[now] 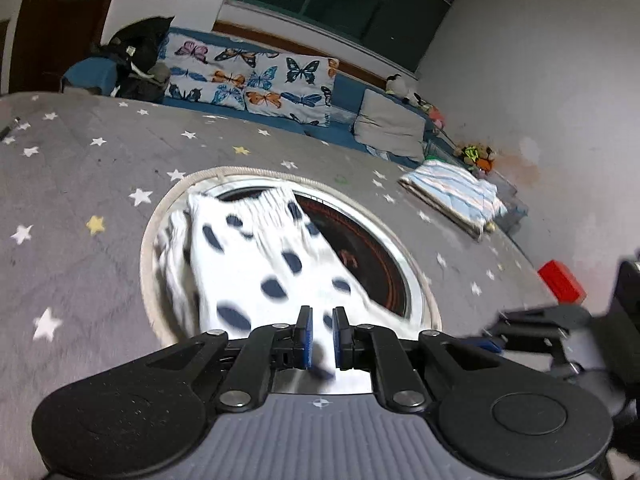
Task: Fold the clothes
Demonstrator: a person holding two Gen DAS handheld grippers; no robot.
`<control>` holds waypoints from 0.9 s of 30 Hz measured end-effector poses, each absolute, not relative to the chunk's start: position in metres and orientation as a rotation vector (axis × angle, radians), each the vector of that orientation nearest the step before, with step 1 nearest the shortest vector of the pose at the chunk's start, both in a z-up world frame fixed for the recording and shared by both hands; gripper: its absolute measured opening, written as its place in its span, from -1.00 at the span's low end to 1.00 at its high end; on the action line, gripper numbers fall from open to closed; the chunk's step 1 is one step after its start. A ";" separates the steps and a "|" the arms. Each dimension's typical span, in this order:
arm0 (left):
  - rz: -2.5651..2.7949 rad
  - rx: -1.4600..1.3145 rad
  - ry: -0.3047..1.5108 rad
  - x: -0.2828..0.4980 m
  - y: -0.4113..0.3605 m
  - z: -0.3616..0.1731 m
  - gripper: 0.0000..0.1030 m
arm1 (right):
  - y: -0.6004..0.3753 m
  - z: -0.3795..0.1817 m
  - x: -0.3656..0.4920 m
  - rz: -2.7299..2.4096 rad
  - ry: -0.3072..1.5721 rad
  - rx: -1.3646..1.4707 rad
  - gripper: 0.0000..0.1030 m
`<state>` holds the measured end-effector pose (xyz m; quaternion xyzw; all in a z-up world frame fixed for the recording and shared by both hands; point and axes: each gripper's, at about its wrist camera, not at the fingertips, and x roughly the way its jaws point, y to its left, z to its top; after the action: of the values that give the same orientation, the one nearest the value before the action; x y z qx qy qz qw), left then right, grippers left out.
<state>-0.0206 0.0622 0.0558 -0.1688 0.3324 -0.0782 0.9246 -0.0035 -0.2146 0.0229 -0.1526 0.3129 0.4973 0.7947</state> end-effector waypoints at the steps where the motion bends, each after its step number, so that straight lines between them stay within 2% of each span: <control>1: -0.161 -0.344 0.685 -0.027 0.061 0.053 -0.71 | -0.212 0.020 -0.005 1.067 0.676 -0.341 -0.47; 9: -0.129 -0.334 0.683 -0.065 0.051 0.045 -0.71 | -0.207 0.015 -0.010 1.049 0.675 -0.367 -0.32; 11: -0.117 -0.327 0.684 -0.072 0.049 0.044 -0.62 | -0.208 0.016 -0.012 1.051 0.669 -0.363 -0.22; 13: -0.105 -0.320 0.685 -0.078 0.046 0.042 -0.58 | -0.207 0.016 -0.015 1.052 0.665 -0.364 -0.21; 18: -0.076 -0.304 0.688 -0.094 0.040 0.039 -0.58 | -0.205 0.013 -0.020 1.050 0.649 -0.381 -0.12; 27: -0.082 -0.305 0.707 -0.104 0.032 0.035 -0.63 | -0.215 0.015 -0.022 1.024 0.631 -0.368 -0.10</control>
<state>-0.1043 0.0322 0.0345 -0.1489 0.3449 -0.0399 0.9259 -0.0215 -0.2146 0.0146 -0.1719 0.2953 0.4787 0.8088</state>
